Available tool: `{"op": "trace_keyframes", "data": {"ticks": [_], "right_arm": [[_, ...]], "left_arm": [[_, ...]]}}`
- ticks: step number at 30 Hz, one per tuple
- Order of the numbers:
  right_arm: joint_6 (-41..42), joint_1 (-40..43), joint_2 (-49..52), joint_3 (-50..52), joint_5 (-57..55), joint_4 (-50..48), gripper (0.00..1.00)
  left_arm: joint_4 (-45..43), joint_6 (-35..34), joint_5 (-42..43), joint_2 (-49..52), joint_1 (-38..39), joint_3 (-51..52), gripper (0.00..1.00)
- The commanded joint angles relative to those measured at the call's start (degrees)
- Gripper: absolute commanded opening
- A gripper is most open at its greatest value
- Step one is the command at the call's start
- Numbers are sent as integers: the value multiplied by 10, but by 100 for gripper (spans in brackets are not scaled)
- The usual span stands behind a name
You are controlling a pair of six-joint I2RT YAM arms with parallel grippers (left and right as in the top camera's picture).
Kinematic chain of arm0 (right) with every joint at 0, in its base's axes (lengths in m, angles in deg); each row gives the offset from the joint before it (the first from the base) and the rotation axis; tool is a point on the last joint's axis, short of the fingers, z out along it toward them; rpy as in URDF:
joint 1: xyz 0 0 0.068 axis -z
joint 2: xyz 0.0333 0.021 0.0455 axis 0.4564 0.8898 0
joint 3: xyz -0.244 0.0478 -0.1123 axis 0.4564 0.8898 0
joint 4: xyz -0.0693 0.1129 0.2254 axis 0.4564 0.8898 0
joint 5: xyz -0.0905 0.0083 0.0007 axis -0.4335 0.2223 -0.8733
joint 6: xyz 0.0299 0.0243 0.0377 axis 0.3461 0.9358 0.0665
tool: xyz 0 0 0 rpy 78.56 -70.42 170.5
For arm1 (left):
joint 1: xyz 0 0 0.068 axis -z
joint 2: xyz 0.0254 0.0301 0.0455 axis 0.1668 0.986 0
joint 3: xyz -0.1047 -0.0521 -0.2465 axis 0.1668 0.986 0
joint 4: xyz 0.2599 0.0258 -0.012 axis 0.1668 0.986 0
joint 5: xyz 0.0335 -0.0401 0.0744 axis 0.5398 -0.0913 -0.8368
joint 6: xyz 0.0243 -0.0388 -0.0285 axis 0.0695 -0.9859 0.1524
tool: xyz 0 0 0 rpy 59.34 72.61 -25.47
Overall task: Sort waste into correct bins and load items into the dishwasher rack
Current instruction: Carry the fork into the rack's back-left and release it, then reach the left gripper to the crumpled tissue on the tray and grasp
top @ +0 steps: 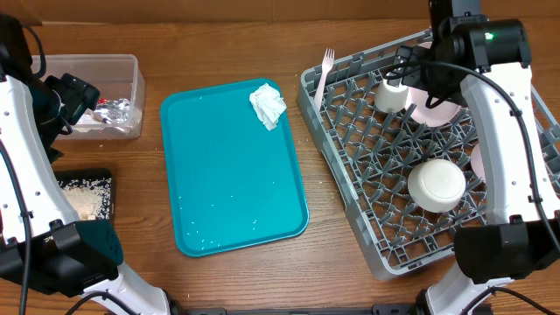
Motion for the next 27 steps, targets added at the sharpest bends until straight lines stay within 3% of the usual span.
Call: {"op": "trace_keyframes", "data": {"ticks": [1,18,24,27], "right_arm": [[3,2,-13,-8,2,-2,100],[3,2,-13,-8,3,-2,100],[3,2,-13,-8,3,-2,100],[3,2,-13,-8,3,-2,100]], "left_arm": [[1,9,-8,-2,4,-3,100],[1,8,-8,-2,4,-3,100],[0,-5,30,-2,4,-3,100],[1,34,126,-2,6,-3,100]]}}
